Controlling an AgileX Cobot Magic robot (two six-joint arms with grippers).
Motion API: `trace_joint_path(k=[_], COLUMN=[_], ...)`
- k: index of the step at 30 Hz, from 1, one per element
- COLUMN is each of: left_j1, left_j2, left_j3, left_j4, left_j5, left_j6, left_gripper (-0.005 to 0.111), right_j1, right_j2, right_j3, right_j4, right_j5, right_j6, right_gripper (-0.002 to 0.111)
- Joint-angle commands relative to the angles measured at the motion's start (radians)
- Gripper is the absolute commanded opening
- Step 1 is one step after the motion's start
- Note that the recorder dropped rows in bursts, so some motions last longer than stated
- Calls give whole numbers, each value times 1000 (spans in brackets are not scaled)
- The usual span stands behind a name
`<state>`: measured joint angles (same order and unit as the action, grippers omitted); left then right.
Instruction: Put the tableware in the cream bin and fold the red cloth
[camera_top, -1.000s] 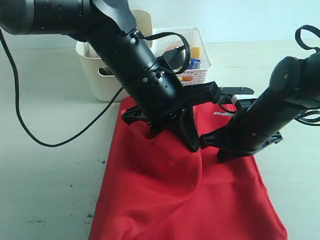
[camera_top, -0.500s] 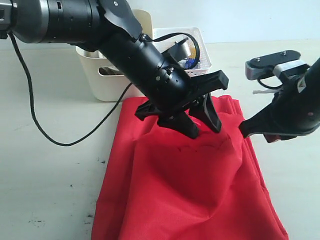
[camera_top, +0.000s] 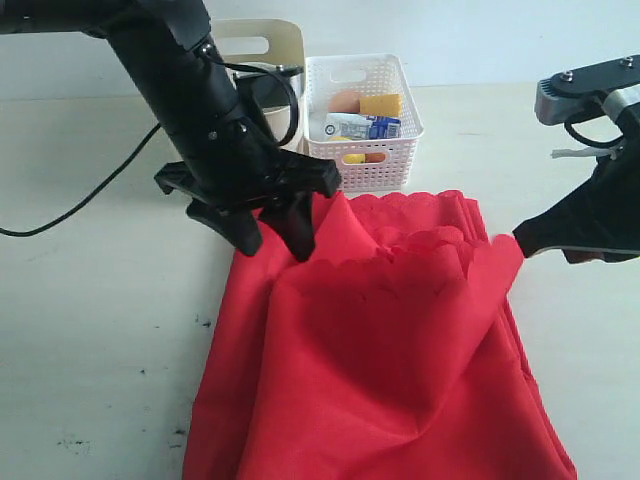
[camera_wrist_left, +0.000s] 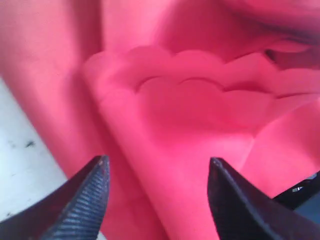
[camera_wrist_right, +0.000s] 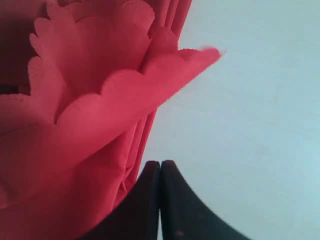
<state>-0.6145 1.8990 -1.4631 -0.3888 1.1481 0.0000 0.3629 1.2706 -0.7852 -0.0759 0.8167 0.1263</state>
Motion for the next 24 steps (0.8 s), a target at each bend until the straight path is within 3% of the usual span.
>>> trace_joint_path(k=[1, 17, 24], left_j1=[23, 23, 14], left_j2=[15, 161, 208], left_j3=[33, 79, 79], left_j4=[14, -52, -94], left_j5=[7, -148, -50], left_j6=[-16, -59, -29], left_gripper=[57, 57, 57], right_j1=[1, 1, 1], right_j2=[-7, -7, -7], right_j3=[1, 1, 1], right_j4=[-3, 17, 17], right_j5=[-2, -10, -14], right_j6=[7, 7, 5], right_gripper=[0, 0, 0])
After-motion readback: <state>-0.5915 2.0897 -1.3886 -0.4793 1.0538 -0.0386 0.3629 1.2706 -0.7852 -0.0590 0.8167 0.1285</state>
